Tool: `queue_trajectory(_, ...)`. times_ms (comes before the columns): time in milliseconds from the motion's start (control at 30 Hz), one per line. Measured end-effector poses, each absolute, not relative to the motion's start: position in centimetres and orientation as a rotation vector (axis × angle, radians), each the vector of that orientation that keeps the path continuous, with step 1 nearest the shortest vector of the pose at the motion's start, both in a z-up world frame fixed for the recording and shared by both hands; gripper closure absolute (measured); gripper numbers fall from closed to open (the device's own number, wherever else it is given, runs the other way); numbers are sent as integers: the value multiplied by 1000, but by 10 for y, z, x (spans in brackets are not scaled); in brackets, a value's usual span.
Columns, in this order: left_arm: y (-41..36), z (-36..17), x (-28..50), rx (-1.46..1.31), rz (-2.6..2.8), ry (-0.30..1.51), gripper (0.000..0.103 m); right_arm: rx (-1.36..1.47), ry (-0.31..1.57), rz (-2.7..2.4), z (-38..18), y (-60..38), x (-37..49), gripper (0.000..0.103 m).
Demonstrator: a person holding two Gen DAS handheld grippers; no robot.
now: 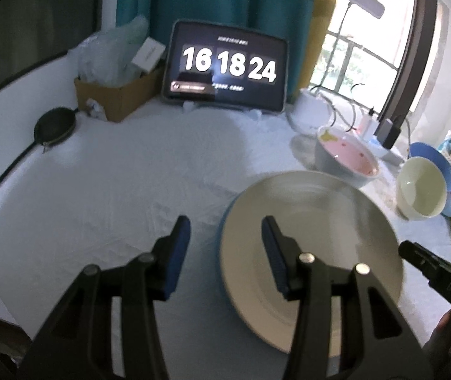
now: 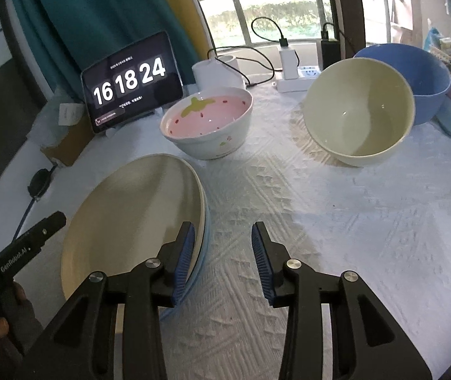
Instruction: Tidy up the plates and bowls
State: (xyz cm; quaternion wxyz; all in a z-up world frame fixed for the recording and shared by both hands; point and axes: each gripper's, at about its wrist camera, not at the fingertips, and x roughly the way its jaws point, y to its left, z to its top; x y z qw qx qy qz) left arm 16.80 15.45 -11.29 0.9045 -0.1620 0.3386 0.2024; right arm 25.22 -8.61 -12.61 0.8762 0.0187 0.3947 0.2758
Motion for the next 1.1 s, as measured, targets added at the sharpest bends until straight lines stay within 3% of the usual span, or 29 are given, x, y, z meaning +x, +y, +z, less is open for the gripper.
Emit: queue_trajectory(1100,-15,-70,204,-148,69,656,54,178,714,412,-103,-233,241,64)
